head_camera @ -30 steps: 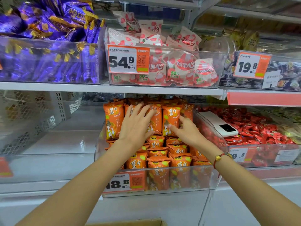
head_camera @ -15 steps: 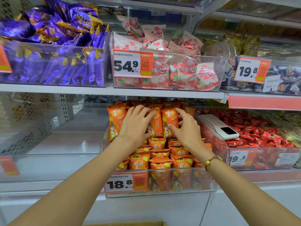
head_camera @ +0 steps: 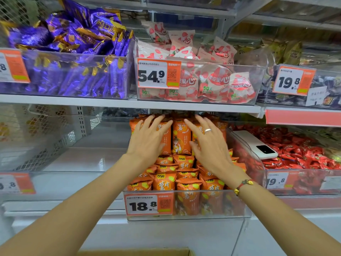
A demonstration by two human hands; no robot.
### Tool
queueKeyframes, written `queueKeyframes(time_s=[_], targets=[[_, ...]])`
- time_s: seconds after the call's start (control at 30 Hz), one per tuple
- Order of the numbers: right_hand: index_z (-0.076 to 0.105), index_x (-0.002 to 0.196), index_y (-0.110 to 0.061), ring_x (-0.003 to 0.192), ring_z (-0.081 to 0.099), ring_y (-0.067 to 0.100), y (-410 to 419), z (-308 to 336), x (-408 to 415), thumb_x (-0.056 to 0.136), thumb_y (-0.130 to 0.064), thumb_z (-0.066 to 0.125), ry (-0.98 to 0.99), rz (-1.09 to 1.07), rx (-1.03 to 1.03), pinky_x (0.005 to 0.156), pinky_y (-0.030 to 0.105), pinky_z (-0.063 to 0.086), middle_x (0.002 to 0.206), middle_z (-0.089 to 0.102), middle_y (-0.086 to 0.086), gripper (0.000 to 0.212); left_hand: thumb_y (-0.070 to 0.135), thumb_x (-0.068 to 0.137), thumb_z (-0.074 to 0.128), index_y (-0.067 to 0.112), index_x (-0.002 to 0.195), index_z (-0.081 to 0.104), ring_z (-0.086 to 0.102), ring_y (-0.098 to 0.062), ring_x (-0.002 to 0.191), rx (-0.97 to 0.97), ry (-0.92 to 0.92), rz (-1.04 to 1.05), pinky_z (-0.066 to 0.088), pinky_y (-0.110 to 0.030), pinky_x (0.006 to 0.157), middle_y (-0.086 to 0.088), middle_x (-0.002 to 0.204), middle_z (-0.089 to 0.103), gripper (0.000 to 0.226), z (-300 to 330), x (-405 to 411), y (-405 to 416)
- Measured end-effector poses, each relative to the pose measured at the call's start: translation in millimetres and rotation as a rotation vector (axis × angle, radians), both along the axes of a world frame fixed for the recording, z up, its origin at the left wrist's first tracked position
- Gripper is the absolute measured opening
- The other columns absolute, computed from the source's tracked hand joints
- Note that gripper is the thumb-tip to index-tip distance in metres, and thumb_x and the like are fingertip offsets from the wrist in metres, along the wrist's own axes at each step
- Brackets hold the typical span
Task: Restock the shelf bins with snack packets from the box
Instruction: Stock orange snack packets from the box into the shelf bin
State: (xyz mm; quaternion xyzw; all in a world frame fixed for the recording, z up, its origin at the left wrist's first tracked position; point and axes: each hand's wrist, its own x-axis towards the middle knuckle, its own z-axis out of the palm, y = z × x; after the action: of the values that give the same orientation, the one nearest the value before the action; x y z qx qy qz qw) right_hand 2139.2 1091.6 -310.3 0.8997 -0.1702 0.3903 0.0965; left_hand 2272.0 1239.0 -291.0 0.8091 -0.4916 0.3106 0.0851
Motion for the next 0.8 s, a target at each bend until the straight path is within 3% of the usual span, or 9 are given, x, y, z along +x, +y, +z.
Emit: queueKeyframes(time_s=[0.1, 0.3, 0.47, 0.53, 0.6, 0.7, 0.8], targets=[[0.034, 0.148, -0.029, 0.141, 0.029, 0.036, 1.4, -7.8, 15.1, 0.092, -0.026, 0.058, 0.145, -0.033, -0.075, 0.112, 0.054, 0.025, 0.153, 0.033, 0.011, 0.06, 0.04, 0.099, 0.047, 0.031, 0.154, 0.008, 0.017, -0.025, 0.145, 0.041, 0.005, 0.029, 0.02, -0.04, 0.113, 0.0, 0.158, 0.021, 0.068, -5.4, 4.1, -1.4], [0.031, 0.149, -0.03, 0.142, 0.027, 0.033, 4.4, -10.5, 19.2, 0.096, -0.031, 0.052, 0.205, -0.108, -0.098, 0.114, 0.053, 0.024, 0.153, 0.035, 0.008, 0.057, 0.038, 0.098, 0.049, 0.031, 0.153, 0.012, 0.017, -0.026, 0.145, 0.05, 0.006, 0.05, 0.018, -0.043, 0.115, 0.0, 0.157, 0.024, 0.067, -10.2, 6.1, -7.5], [0.02, 0.151, -0.035, 0.148, 0.009, 0.03, 10.6, 0.4, 10.6, 0.095, -0.035, 0.052, 0.296, -0.067, 0.028, 0.118, 0.05, 0.011, 0.16, 0.016, 0.005, 0.064, 0.036, 0.098, 0.049, 0.03, 0.154, 0.007, 0.006, -0.026, 0.148, 0.076, 0.084, 0.007, 0.011, -0.044, 0.118, -0.001, 0.161, 0.012, 0.07, -6.5, 0.7, 0.3], [0.026, 0.149, -0.035, 0.148, 0.009, 0.027, 22.0, 4.8, 0.1, 0.094, -0.031, 0.055, 0.276, -0.005, 0.073, 0.117, 0.047, 0.012, 0.16, 0.015, 0.003, 0.062, 0.034, 0.097, 0.052, 0.031, 0.153, 0.016, 0.008, -0.023, 0.149, -0.01, 0.124, -0.062, 0.012, -0.041, 0.118, -0.001, 0.161, 0.014, 0.067, -4.3, -6.0, 14.9], [0.04, 0.143, -0.032, 0.144, 0.022, 0.024, 42.3, 5.3, -13.3, 0.092, -0.027, 0.059, 0.198, 0.098, 0.109, 0.114, 0.044, 0.024, 0.154, 0.03, 0.002, 0.055, 0.029, 0.092, 0.06, 0.029, 0.146, 0.037, 0.022, -0.022, 0.145, -0.191, 0.142, -0.14, 0.021, -0.039, 0.115, 0.0, 0.156, 0.03, 0.059, -7.6, -17.2, 41.4], [0.058, 0.127, -0.026, 0.123, 0.046, 0.016, 85.3, -1.6, -32.5, 0.089, -0.022, 0.062, 0.065, 0.293, 0.165, 0.093, 0.037, 0.047, 0.13, 0.052, -0.005, 0.038, 0.024, 0.084, 0.064, 0.023, 0.126, 0.06, 0.043, -0.021, 0.128, -0.519, 0.17, -0.195, 0.035, -0.036, 0.103, 0.002, 0.138, 0.052, 0.042, -27.5, -36.5, 100.0], [0.065, 0.111, -0.025, 0.106, 0.055, 0.013, 132.3, -21.1, -44.4, 0.087, -0.022, 0.06, 0.051, 0.481, 0.171, 0.077, 0.031, 0.049, 0.111, 0.059, -0.01, 0.025, 0.022, 0.084, 0.062, 0.021, 0.118, 0.064, 0.048, -0.022, 0.119, -0.665, 0.266, -0.067, 0.035, -0.033, 0.1, 0.004, 0.13, 0.056, 0.034, -68.1, -50.8, 167.1]])
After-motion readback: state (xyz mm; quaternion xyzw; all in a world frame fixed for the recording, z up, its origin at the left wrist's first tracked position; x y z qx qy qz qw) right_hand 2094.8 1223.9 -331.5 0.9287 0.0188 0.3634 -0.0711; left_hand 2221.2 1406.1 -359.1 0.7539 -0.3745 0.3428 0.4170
